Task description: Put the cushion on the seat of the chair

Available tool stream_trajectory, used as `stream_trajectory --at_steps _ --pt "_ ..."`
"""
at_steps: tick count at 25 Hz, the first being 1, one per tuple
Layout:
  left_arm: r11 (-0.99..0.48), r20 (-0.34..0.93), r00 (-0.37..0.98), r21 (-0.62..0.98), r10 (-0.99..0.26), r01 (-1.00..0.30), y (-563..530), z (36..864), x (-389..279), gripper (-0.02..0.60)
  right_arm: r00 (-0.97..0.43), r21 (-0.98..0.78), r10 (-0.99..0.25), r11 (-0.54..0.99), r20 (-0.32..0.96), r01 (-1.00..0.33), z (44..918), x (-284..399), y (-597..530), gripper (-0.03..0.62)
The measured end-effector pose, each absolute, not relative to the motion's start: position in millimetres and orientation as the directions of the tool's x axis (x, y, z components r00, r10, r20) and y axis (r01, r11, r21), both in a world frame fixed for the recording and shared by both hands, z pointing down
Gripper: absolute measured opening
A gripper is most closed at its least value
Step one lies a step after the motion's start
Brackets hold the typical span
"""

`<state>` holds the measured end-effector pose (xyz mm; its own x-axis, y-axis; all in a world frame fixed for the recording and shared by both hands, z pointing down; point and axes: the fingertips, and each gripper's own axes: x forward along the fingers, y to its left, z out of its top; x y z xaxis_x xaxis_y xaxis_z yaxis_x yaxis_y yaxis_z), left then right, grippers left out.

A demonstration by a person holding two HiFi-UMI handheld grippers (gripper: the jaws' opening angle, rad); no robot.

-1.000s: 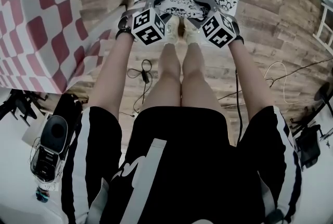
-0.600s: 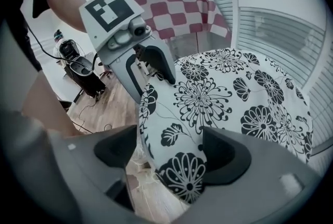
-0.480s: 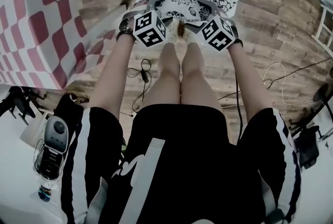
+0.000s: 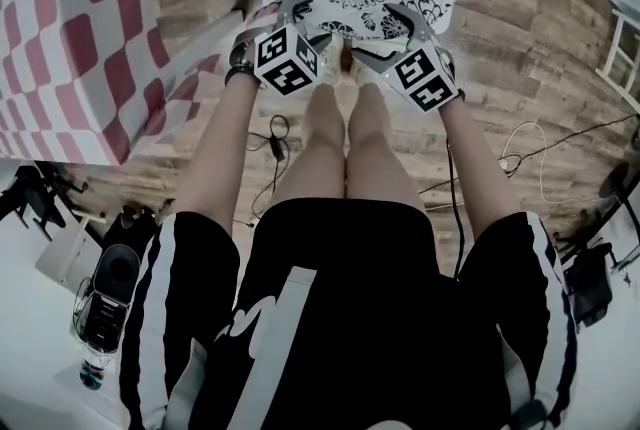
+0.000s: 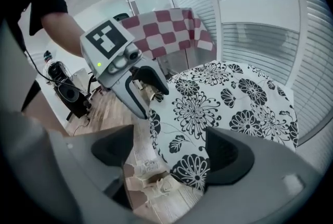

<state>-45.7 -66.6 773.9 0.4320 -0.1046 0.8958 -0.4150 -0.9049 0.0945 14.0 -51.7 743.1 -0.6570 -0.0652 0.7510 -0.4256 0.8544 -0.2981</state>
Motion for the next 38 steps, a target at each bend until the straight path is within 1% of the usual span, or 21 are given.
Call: stream_trajectory --at_steps 5,11,17,21,28,34,38 --pt "-0.902 0.892 0.435 0.081 -0.125 -0.424 -63 766 -48 0.334 -0.684 -0.304 -0.106 0.84 0.722 -0.451 725 6 -55 0.416" --pt "-0.863 0.856 0.456 0.022 -0.244 -0.504 -80 735 -47 0.334 -0.698 -0.29 -0.173 0.82 0.695 -0.493 703 5 -66 0.416" --pt "-0.819 0.82 0.465 -0.009 -0.335 -0.574 -97 705 -48 0.334 -0.687 -0.282 -0.288 0.756 0.667 -0.591 677 20 -91 0.414" --pt "-0.787 0.8 0.465 -0.014 -0.378 -0.616 -105 688 -47 0.334 -0.678 -0.273 -0.345 0.726 0.649 -0.631 656 26 -105 0.413" --pt "-0.724 0.758 0.47 -0.003 -0.452 -0.69 -122 652 -47 0.331 -0.669 -0.251 -0.438 0.691 0.601 -0.678 616 31 -127 0.4" --pt "-0.668 0.714 0.449 -0.037 -0.538 -0.743 -139 619 -52 0.331 -0.671 -0.252 -0.482 0.673 0.564 -0.696 586 29 -142 0.379" --pt "-0.617 0.674 0.448 -0.015 -0.587 -0.787 -150 593 -53 0.33 -0.671 -0.236 -0.524 0.668 0.525 -0.706 557 30 -153 0.37"
